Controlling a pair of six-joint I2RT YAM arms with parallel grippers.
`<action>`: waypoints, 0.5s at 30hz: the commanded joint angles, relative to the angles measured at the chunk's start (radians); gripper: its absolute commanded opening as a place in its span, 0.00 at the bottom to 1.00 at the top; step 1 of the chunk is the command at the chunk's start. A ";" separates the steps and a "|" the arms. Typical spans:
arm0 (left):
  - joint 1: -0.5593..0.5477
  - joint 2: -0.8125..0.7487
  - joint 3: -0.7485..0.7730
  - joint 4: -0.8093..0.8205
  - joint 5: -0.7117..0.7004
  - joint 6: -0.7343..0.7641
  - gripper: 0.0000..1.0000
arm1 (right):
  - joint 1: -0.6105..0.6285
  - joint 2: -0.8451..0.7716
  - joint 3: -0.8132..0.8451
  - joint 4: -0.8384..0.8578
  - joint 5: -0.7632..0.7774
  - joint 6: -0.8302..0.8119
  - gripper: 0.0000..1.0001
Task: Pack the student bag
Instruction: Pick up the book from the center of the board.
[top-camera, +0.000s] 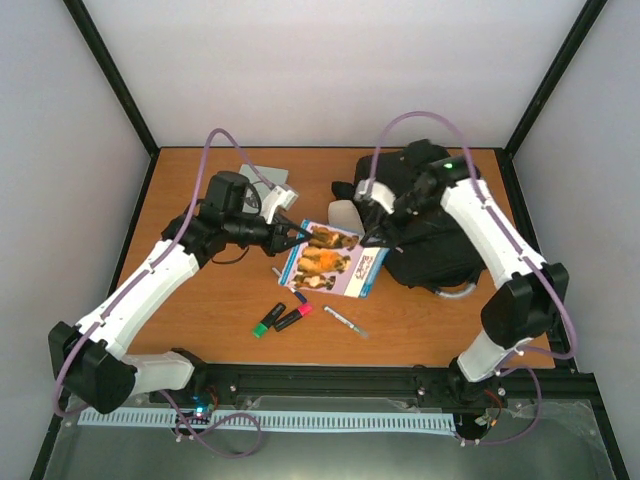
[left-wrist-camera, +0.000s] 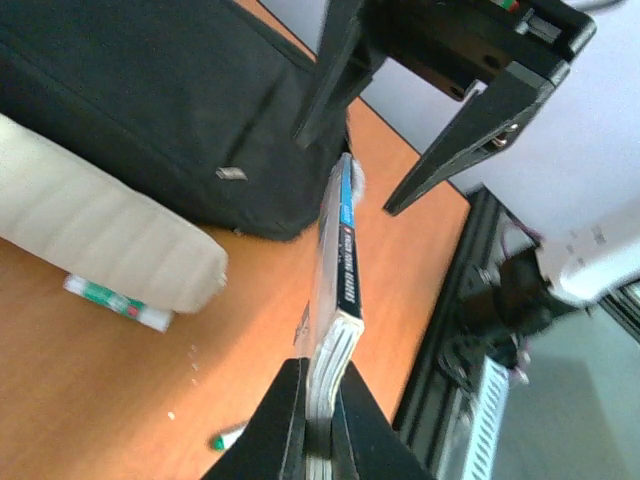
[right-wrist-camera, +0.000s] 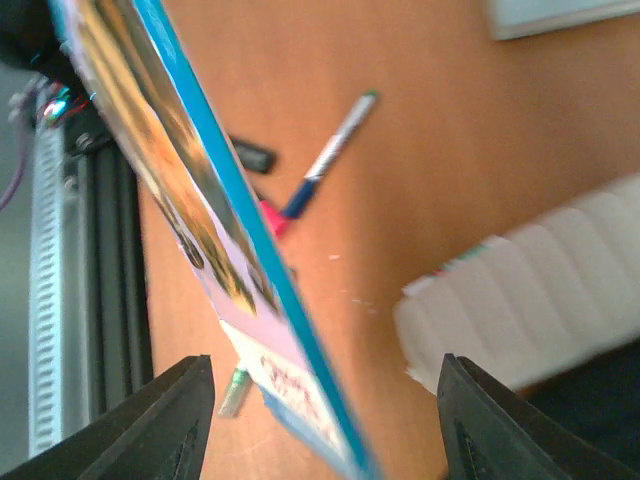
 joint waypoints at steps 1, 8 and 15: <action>-0.002 -0.040 -0.006 0.289 -0.181 -0.231 0.01 | -0.152 -0.108 -0.047 0.195 -0.107 0.172 0.66; -0.002 -0.101 -0.147 0.662 -0.413 -0.528 0.01 | -0.392 -0.209 -0.207 0.467 -0.120 0.521 0.72; -0.002 -0.115 -0.278 0.899 -0.471 -0.721 0.01 | -0.517 -0.179 -0.266 0.488 -0.286 0.574 0.75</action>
